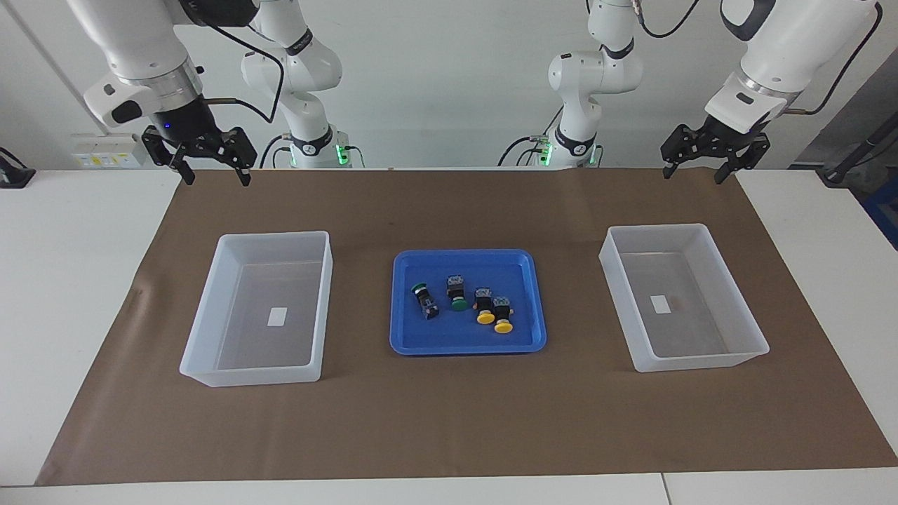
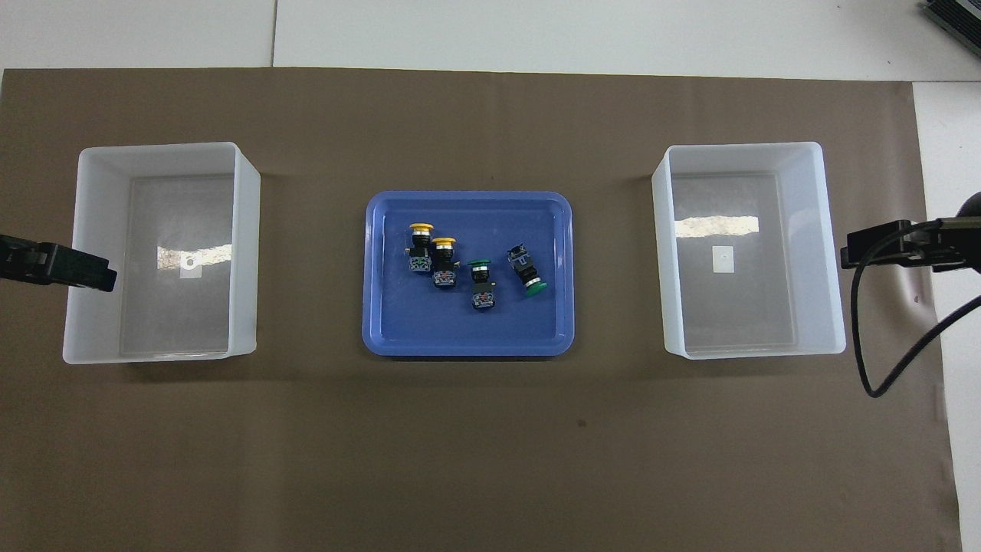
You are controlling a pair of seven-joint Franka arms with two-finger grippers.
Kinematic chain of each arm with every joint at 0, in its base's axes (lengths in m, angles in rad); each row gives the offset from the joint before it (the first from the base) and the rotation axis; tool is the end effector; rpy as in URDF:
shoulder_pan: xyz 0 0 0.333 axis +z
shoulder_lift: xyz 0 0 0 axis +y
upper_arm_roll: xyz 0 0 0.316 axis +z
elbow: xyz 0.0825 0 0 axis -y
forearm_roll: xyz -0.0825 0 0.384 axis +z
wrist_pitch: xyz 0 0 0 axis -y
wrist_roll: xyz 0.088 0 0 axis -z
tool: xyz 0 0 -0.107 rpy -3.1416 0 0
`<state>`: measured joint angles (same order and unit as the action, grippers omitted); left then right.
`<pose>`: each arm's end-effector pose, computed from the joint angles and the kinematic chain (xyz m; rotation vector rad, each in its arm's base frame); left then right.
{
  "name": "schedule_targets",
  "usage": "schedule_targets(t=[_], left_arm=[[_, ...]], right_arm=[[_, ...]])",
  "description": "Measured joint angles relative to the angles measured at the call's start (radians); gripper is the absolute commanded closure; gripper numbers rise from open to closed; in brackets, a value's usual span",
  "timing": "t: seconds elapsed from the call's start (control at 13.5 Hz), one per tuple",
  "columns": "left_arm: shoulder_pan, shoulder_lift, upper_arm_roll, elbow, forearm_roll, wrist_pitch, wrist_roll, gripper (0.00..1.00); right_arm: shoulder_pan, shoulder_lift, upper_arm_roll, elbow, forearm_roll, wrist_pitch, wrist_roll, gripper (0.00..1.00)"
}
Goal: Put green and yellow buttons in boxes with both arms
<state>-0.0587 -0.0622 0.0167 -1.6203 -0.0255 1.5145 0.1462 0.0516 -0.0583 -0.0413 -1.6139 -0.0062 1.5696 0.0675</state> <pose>0.5283 -0.0248 0.6302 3.0982 -0.2939 -0.0656 0.5361 0.0042 0.6358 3.1370 -0.0897 0.0221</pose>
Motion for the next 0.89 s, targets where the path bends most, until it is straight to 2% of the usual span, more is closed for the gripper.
schedule_targets(t=[0.89], left_arm=[[-0.001, -0.004, -0.005, -0.01, 0.0, 0.0, -0.001, 0.0]], right_arm=[[0.02, -0.009, 0.001, -0.009, 0.001, 0.002, 0.025, 0.0]])
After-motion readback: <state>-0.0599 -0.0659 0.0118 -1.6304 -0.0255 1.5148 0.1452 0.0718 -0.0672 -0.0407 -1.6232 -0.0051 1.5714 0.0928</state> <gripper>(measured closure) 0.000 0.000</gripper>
